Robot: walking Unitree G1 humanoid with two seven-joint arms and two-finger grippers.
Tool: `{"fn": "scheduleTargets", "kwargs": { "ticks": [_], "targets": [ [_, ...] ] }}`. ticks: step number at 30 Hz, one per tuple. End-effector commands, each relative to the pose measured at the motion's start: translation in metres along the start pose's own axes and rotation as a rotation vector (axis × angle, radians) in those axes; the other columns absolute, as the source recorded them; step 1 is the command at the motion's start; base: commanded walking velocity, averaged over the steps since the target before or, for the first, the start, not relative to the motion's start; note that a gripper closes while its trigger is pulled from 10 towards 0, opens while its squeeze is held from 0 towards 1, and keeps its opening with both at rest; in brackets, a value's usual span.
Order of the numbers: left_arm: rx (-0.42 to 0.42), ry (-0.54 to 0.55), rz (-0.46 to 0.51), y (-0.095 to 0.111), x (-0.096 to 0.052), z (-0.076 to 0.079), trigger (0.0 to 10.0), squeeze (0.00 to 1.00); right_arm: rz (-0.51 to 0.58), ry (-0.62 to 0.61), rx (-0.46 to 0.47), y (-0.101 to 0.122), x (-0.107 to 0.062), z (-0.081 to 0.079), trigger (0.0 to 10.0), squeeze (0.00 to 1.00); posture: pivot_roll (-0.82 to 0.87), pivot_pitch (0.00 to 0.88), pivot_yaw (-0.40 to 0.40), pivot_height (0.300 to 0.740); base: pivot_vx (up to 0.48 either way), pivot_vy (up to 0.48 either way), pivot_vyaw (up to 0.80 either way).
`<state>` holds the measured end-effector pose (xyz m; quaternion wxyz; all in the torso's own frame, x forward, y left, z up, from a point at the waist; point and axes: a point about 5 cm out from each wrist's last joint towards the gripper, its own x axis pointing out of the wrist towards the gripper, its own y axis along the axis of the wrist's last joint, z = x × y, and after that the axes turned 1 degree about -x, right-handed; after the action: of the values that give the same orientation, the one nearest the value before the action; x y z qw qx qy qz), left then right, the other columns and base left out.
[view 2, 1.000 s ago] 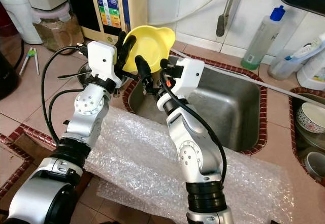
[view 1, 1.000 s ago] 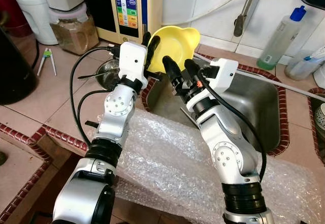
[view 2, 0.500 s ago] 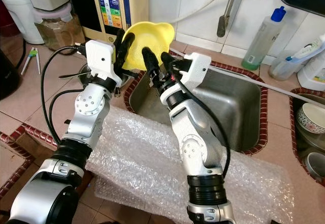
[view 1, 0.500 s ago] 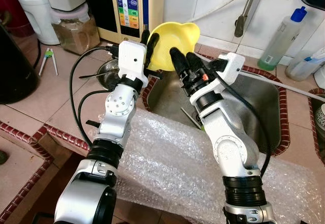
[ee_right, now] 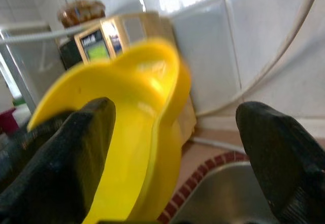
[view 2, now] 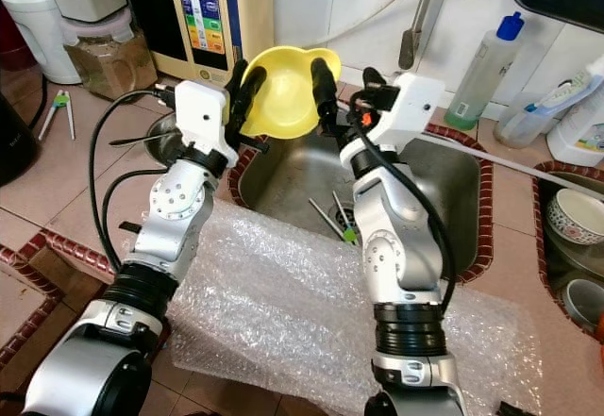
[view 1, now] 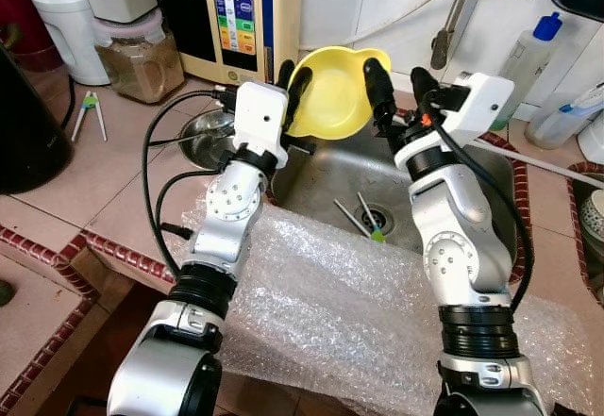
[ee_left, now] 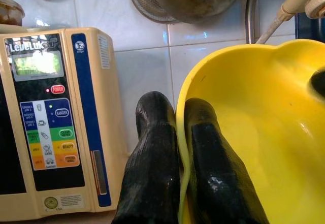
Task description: Kitchen organization
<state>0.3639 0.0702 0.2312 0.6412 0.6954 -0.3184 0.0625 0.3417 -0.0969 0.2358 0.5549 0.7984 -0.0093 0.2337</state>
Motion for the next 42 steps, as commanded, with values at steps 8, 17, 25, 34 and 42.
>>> {"fn": "scheduleTargets", "kwargs": {
  "ticks": [8, 17, 25, 34, 42],
  "targets": [
    [-0.005, -0.021, 0.018, 0.004, -0.001, 0.006, 0.0, 0.00, -0.068, -0.090, 0.047, -0.015, 0.000, 0.005, 0.0, 0.00, -0.01, 0.095, -0.025, 0.740, 0.000, 0.000, 0.00],
    [-0.009, -0.029, 0.018, 0.003, -0.001, 0.009, 0.0, 0.00, -0.173, -0.263, 0.140, -0.029, -0.005, 0.029, 0.0, 0.00, -0.01, 0.091, -0.026, 0.740, 0.000, 0.000, 0.00],
    [-0.005, -0.033, 0.014, 0.003, -0.002, 0.008, 0.0, 0.00, -0.234, -0.359, 0.242, -0.041, -0.010, 0.037, 0.0, 0.00, 0.00, 0.090, -0.023, 0.740, 0.000, 0.000, 0.00],
    [0.002, -0.042, 0.004, 0.001, -0.003, 0.009, 0.5, 0.00, -0.242, -0.384, 0.242, -0.040, -0.010, 0.042, 0.0, 0.00, 0.00, 0.092, -0.023, 0.740, 0.000, 0.000, 0.00],
    [-0.058, -0.130, -0.060, -0.009, -0.010, 0.017, 10.0, 1.00, -0.255, -0.455, 0.224, -0.042, -0.013, 0.050, 0.0, 0.00, 0.00, 0.096, -0.018, 0.740, 0.000, 0.000, 0.00]
  ]
}}
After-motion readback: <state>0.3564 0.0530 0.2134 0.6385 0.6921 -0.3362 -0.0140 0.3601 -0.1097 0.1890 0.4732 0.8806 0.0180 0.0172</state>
